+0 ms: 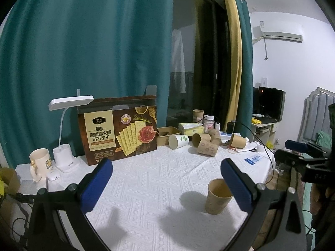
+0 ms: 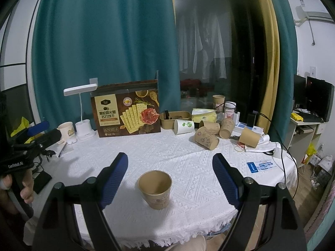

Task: Flip cup upright

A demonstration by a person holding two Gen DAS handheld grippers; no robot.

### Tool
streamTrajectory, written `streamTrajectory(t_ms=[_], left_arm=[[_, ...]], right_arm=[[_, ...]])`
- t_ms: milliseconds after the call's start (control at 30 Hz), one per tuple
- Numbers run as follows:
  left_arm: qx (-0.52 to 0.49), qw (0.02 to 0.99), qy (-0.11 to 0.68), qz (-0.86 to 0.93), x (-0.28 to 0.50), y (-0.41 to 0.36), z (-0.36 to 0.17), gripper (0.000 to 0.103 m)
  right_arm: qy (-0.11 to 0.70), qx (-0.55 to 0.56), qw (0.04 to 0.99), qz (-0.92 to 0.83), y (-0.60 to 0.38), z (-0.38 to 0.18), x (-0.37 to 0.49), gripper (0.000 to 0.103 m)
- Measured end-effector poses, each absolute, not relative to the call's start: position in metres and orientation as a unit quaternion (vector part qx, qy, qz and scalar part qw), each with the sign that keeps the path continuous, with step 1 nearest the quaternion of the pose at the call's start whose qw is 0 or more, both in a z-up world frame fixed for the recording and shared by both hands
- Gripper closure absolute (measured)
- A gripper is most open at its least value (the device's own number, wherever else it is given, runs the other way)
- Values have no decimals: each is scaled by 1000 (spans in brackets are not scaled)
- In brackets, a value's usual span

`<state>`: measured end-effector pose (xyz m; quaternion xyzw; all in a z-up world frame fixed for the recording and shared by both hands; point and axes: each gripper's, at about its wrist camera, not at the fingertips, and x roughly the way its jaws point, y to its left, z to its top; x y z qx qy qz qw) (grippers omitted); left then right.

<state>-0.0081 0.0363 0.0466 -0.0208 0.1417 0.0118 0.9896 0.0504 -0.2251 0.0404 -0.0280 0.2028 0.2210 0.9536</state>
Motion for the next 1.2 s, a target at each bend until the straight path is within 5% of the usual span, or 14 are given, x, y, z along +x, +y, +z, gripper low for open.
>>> streamTrajectory(t_ms=[1200], left_arm=[[-33, 990, 138, 20, -17, 41, 46, 0]], right_arm=[[207, -30, 951, 230, -221, 33, 43, 22]])
